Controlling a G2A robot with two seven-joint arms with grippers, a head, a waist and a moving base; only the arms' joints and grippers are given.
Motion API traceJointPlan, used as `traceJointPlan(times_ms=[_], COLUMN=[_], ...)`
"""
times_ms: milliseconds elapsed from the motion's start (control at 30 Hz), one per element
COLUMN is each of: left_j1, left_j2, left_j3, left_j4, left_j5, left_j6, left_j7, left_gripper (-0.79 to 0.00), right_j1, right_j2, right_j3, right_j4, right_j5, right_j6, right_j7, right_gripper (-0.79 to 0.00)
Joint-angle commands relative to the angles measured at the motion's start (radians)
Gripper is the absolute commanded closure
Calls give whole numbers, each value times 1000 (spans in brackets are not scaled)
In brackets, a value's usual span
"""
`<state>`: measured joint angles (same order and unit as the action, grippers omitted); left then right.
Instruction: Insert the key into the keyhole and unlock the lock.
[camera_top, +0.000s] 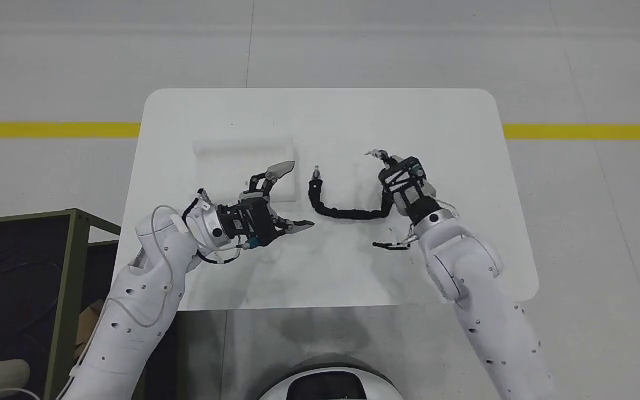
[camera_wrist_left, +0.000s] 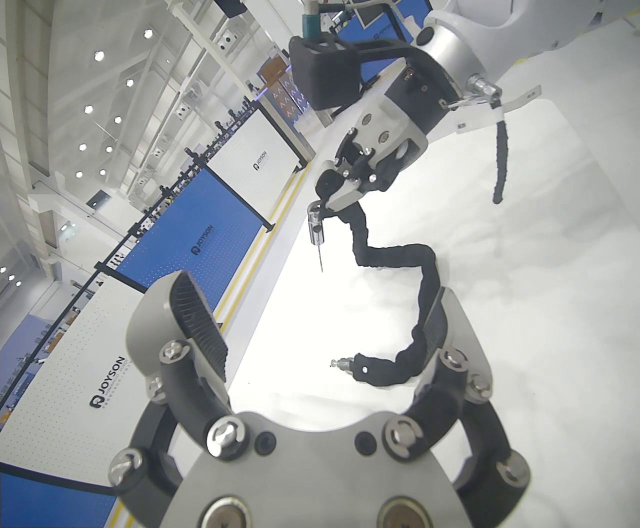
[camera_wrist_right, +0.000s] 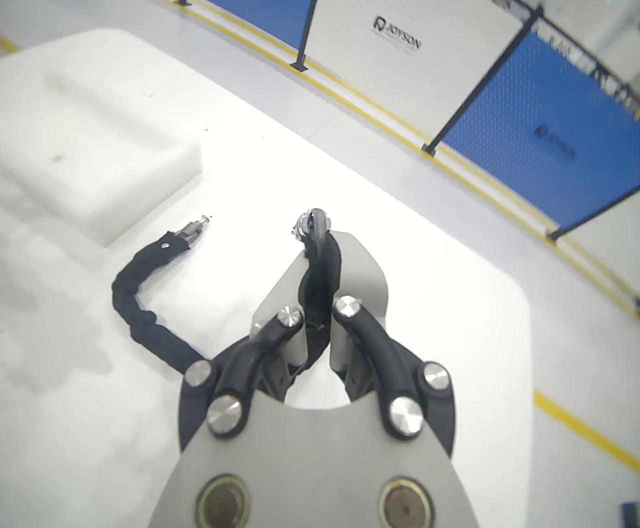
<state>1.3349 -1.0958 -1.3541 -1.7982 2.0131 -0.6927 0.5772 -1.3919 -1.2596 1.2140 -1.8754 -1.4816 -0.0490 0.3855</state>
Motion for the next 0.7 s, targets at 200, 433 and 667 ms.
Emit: traceJointPlan(times_ms=[200,433,667], left_j1=[0,0,0], left_j2=[0,0,0], left_j3=[0,0,0], left_j4=[0,0,0], left_j5=[0,0,0], left_j6=[0,0,0], left_j7=[0,0,0], left_gripper=[-785,-785,-785], right_j1=[29,-12,-44], right_j2=[-27,-38,-39], right_j3=[11,40,54], right_j4=[131,91,56], right_j5=[414,478,509], right_j6=[53,139,114], right_j7=[45,-131,-218], right_gripper=[-785,-785,-755])
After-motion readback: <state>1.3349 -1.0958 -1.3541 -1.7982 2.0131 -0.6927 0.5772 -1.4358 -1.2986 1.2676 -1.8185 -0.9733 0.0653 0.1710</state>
